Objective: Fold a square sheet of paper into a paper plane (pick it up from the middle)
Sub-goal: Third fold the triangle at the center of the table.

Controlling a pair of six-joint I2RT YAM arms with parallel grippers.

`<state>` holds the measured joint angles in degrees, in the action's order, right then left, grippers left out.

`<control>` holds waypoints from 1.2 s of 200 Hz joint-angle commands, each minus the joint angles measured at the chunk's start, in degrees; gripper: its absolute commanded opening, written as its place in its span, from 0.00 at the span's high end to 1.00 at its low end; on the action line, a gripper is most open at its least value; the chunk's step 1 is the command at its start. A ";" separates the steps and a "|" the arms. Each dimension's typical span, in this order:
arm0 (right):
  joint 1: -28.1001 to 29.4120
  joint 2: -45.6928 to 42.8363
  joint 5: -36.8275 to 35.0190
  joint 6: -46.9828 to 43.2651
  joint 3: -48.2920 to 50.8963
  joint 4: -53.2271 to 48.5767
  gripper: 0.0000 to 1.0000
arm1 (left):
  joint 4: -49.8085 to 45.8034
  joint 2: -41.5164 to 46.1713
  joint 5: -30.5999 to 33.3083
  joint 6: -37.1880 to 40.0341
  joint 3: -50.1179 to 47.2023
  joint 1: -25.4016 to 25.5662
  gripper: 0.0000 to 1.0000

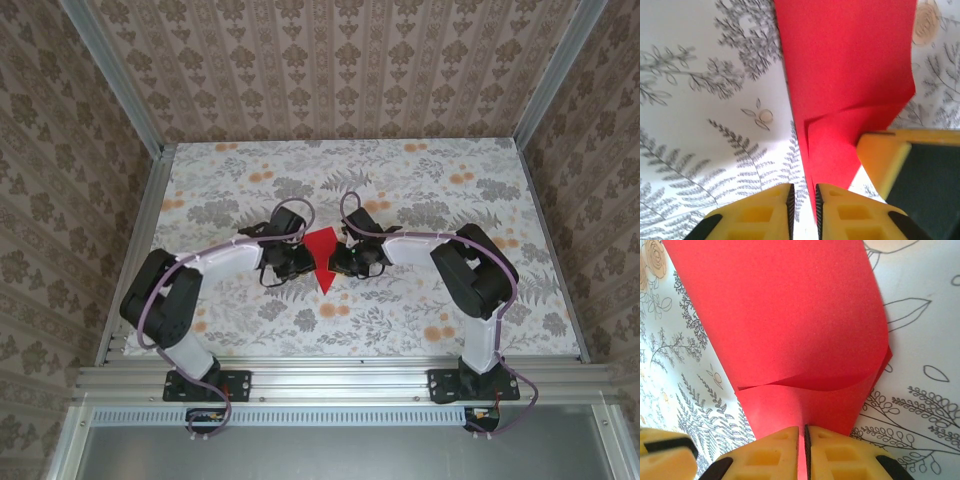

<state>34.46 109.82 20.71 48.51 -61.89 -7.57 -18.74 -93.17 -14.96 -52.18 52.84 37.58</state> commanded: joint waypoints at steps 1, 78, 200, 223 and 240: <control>0.35 1.65 -2.97 3.11 -1.17 -4.18 0.86 | 6.91 2.09 -2.72 -2.62 -3.63 1.76 0.74; 0.37 2.62 -2.62 6.81 -2.20 -5.90 0.87 | 19.11 0.12 -5.84 -5.89 -7.95 4.60 0.89; -0.95 2.12 -0.12 5.60 -4.24 -4.59 0.87 | 11.60 -4.52 0.61 -7.57 -12.05 5.13 1.00; -1.55 -1.06 4.45 1.77 -4.57 0.44 0.86 | 11.01 -5.05 0.90 -7.77 -12.84 5.21 1.00; -1.50 -3.80 5.31 -1.78 -4.13 1.09 0.86 | 11.18 -5.32 1.16 -8.06 -13.20 5.15 1.00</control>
<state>33.32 110.80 22.79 52.49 -64.99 -9.04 1.21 -96.47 -18.17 -59.20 43.20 42.46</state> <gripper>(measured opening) 0.137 0.059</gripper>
